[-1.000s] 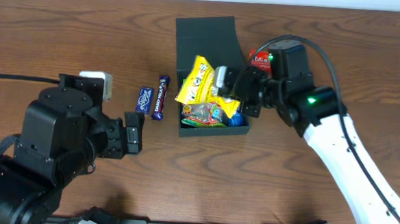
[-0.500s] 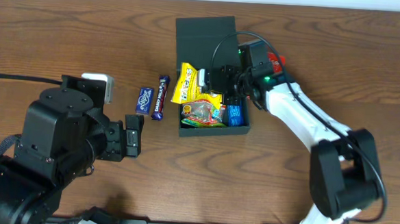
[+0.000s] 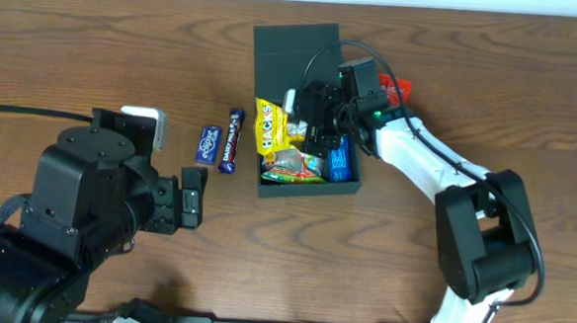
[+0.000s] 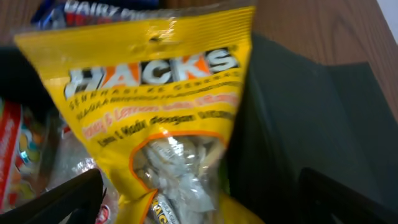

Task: Pack container
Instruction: 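Lower the yellow bag into the box and open right gripper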

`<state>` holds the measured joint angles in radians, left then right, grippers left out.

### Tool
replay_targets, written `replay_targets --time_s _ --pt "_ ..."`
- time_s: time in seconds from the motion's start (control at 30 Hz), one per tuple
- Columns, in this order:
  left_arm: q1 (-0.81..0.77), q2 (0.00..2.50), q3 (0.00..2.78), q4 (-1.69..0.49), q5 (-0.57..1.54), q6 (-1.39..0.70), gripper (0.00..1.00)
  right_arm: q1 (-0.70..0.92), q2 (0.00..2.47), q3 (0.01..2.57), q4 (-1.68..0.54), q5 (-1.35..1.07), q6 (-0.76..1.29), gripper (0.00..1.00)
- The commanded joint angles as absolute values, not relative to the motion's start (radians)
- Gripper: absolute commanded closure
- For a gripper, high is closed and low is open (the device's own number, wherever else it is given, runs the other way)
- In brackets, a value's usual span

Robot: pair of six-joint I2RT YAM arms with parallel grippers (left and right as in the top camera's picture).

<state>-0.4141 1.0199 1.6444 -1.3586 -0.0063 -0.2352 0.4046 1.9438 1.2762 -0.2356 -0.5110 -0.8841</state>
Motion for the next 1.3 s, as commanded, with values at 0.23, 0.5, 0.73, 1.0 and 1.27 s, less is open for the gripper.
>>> replay_targets --time_s 0.23,0.5,0.73,1.0,1.27 --pt "-0.412 1.019 1.652 -1.365 -0.011 -0.208 0.05 0.413 1.578 1.288 -0.328 -0.525 -0.363 0.01" --pt "-0.412 1.019 1.652 -1.375 -0.01 -0.209 0.05 0.413 1.452 1.288 -0.405 -0.573 -0.336 0.62" --pt "-0.412 1.019 1.652 -1.376 -0.01 -0.209 0.05 0.423 1.59 1.287 -0.322 -0.573 -0.237 0.98" --pt "-0.412 1.019 1.652 -1.379 -0.01 -0.209 0.05 0.477 1.819 1.287 -0.164 -0.572 -0.215 0.99" --pt "-0.412 1.019 1.652 -1.399 -0.01 -0.209 0.05 0.478 2.016 1.287 -0.054 -0.504 -0.146 0.99"
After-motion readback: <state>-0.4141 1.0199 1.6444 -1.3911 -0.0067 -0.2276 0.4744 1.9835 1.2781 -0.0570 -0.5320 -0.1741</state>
